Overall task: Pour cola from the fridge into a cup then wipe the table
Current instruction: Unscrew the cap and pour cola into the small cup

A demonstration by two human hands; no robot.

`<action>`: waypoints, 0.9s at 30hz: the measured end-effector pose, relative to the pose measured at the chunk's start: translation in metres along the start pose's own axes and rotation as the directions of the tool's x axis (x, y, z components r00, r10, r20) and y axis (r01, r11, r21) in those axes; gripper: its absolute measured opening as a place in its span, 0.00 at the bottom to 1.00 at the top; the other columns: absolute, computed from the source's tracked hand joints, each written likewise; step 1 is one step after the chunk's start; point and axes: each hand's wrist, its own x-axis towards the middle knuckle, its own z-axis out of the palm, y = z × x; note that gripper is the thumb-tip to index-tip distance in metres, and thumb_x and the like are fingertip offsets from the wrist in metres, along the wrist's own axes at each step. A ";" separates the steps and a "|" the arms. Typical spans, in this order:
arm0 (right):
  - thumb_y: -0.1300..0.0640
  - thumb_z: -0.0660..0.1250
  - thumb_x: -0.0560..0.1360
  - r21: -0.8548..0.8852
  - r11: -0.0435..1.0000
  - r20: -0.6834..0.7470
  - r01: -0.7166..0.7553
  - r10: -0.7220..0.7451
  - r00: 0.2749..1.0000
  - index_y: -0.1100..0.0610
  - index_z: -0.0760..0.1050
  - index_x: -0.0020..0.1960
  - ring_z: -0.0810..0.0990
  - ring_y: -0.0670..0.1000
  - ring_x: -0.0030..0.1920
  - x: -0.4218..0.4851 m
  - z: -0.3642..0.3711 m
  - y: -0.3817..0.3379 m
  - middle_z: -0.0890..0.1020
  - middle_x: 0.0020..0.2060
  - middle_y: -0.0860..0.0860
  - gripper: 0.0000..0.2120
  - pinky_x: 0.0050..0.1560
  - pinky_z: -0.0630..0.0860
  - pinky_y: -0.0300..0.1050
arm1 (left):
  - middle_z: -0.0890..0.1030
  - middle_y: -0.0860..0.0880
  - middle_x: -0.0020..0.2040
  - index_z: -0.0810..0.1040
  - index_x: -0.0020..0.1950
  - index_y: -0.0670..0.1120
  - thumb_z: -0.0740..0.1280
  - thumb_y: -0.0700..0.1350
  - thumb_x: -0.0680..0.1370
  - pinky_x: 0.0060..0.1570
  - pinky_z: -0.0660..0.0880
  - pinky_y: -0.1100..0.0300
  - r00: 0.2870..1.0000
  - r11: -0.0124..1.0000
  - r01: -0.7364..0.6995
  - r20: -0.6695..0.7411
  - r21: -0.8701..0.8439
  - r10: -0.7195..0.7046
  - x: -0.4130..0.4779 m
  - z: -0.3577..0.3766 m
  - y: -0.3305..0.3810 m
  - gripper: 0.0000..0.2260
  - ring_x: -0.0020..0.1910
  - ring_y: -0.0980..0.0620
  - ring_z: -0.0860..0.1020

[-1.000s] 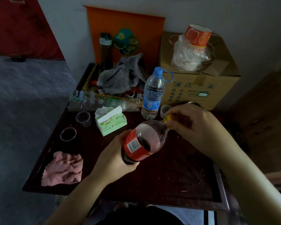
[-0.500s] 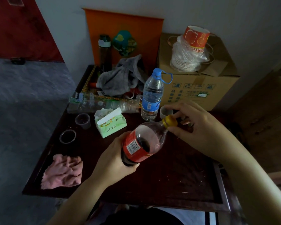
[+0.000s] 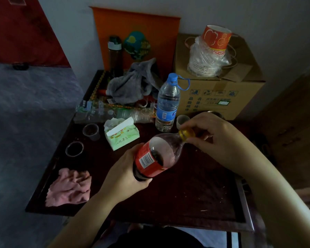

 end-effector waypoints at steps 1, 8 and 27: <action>0.60 0.71 0.73 0.012 1.000 0.001 0.000 0.000 1.000 0.49 0.78 0.57 0.76 0.40 0.50 0.000 0.000 0.001 0.77 0.51 0.43 0.14 0.46 0.70 0.26 | 0.71 0.63 0.62 0.61 0.71 0.55 0.78 0.52 0.62 0.48 0.69 0.78 1.000 1.000 0.003 0.001 0.003 -0.003 0.000 0.000 0.000 0.42 0.56 0.74 0.70; 0.64 0.70 0.72 0.070 0.997 -0.086 0.008 -0.002 0.996 0.51 0.78 0.55 0.75 0.39 0.53 -0.003 -0.001 0.009 0.77 0.52 0.43 0.15 0.50 0.68 0.24 | 0.71 0.63 0.62 0.60 0.72 0.55 0.79 0.52 0.62 0.46 0.69 0.76 0.999 0.998 0.051 0.007 0.032 -0.052 -0.004 -0.001 -0.005 0.43 0.55 0.74 0.70; 0.60 0.70 0.72 -0.052 0.988 -0.181 -0.145 0.133 0.974 0.48 0.77 0.56 0.68 0.28 0.53 -0.046 0.020 0.051 0.75 0.52 0.44 0.14 0.50 0.61 0.19 | 0.74 0.52 0.63 0.60 0.71 0.53 0.77 0.53 0.62 0.50 0.74 0.54 0.986 0.912 0.127 0.053 0.390 -0.160 0.013 -0.042 -0.042 0.42 0.59 0.51 0.75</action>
